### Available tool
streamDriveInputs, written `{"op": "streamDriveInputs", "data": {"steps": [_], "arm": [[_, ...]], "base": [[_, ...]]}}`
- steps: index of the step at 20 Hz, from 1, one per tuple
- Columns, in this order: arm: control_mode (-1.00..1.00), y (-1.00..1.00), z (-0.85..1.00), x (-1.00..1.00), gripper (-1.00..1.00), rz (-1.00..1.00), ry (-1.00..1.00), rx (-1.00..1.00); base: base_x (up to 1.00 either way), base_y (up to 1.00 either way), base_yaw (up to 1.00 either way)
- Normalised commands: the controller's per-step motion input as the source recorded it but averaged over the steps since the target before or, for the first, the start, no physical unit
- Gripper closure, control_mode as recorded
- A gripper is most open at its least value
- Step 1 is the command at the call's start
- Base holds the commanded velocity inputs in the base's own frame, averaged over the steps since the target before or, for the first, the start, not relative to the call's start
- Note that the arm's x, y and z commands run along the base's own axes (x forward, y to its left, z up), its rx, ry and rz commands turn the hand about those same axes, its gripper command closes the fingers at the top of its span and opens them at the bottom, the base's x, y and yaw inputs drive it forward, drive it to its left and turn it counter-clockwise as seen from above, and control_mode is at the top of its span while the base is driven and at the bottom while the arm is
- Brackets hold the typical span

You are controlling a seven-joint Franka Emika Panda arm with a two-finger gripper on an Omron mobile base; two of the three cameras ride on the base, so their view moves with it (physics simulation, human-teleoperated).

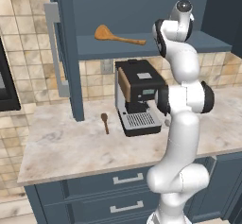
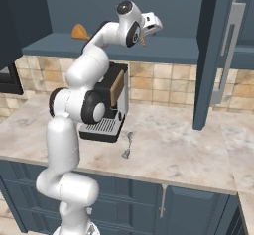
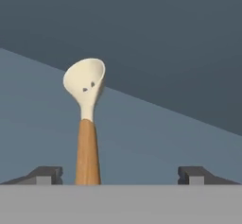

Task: Organize the utensils by type. Pick up the wooden spoons from the counter and place them in the open cabinet. Then pick up the metallic utensils from the counter and place them in the open drawer.

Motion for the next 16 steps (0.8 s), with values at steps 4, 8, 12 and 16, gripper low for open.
{"op": "streamDriveInputs", "data": {"steps": [4,8,12,16], "arm": [[-1.00,-0.14,-0.08,-0.40,-1.00,0.01,0.00,0.00],[-1.00,-0.16,-0.05,-0.73,-1.00,0.01,0.00,0.00],[-1.00,-0.06,-0.10,-0.99,-1.00,0.01,0.00,0.00],[-1.00,0.00,-0.18,-1.00,-1.00,0.02,0.00,0.00]], "base": [[0.00,0.00,0.00],[0.00,0.00,0.00],[0.00,0.00,0.00],[0.00,0.00,0.00]]}}
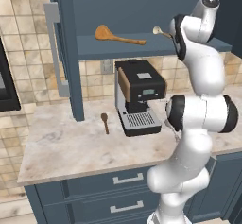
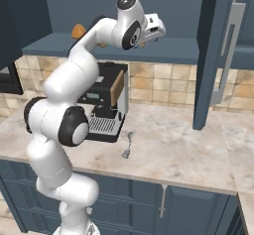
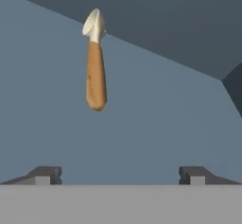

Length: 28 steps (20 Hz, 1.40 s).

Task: Organize the utensils by type. Pick up the wooden spoons from the counter and place them in the open cabinet. Then pick up the metallic utensils from the counter and place them in the open drawer.

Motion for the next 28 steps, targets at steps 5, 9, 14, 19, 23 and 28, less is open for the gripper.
{"op": "streamDriveInputs", "data": {"steps": [5,9,14,19,23,28], "arm": [[-1.00,0.00,-0.09,-1.00,-1.00,0.03,0.00,0.00],[-1.00,0.04,0.00,-1.00,-1.00,0.02,0.02,0.00],[-1.00,0.11,-0.01,-0.85,-1.00,0.04,0.08,0.00],[-1.00,0.11,-0.27,-0.52,-1.00,0.01,0.11,0.00],[-1.00,0.07,-0.41,-0.25,-1.00,0.00,0.16,0.00],[-1.00,0.06,-0.35,-0.02,-1.00,0.00,0.15,0.00]], "base": [[0.00,0.00,0.00],[0.00,0.00,0.00],[0.00,0.00,0.00],[0.00,0.00,0.00],[0.00,0.00,0.00],[0.00,0.00,0.00]]}}
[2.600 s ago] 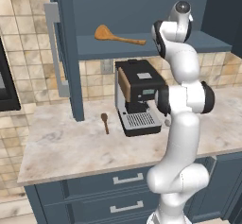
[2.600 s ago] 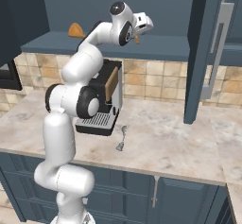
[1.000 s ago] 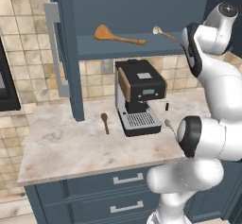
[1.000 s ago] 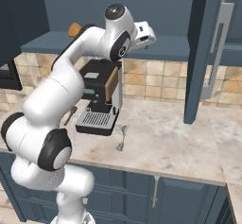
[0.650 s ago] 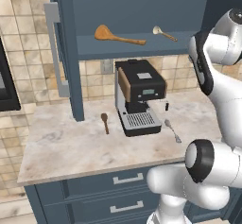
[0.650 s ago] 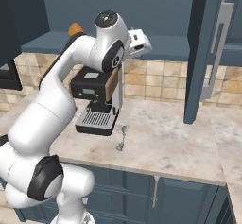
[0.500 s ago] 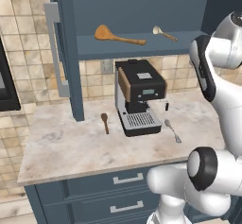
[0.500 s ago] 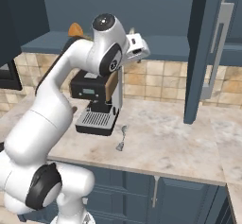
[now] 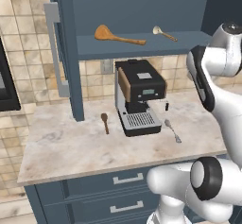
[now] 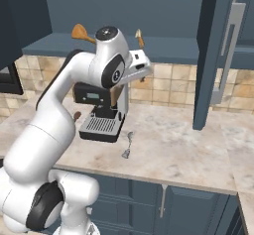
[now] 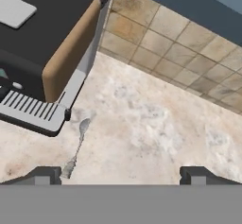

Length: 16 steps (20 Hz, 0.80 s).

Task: Organize the utensils by type. Pick up the wooden spoons from the counter and place them in the open cabinet. Then pick up the metallic utensils from the counter and place them in the open drawer.

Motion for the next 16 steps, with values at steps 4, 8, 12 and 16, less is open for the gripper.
{"op": "streamDriveInputs", "data": {"steps": [4,8,12,16], "arm": [[-1.00,0.09,-0.35,0.00,-1.00,0.00,0.10,0.00],[-1.00,0.11,-0.40,0.00,-1.00,0.00,0.05,0.00],[-1.00,0.12,-0.37,0.00,-1.00,-0.02,0.10,0.01],[-1.00,0.10,-0.47,0.00,-1.00,-0.06,0.06,0.05]], "base": [[0.00,0.00,0.00],[0.00,0.00,0.00],[0.00,0.00,0.00],[0.00,0.00,0.00]]}}
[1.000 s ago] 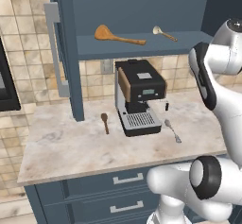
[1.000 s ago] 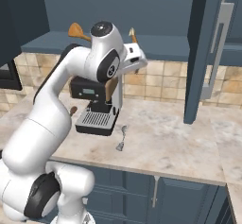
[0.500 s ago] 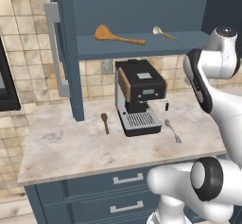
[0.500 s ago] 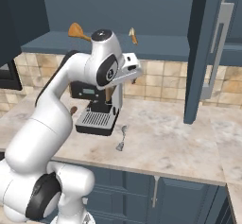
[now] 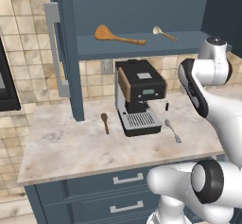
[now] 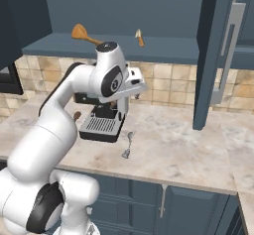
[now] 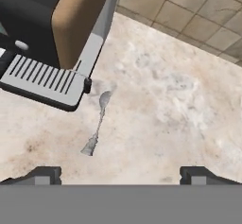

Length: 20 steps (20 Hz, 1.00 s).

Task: Organize the utensils by type. Pick up the wooden spoons from the counter and place them in the open cabinet. Then pick up the metallic utensils from the counter and place them in the open drawer.

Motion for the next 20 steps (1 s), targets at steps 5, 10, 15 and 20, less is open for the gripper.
{"op": "streamDriveInputs", "data": {"steps": [5,10,15,20], "arm": [[-1.00,0.05,-0.50,0.00,-1.00,-0.10,0.09,0.11],[-1.00,0.00,-0.47,0.00,-1.00,-0.12,0.12,0.13],[-1.00,0.01,-0.57,0.00,-1.00,-0.13,0.04,0.05],[-1.00,0.08,-0.51,0.00,-1.00,-0.11,0.05,0.00]], "base": [[0.00,0.00,0.00],[0.00,0.00,0.00],[0.00,0.00,0.00],[0.00,0.00,0.00]]}}
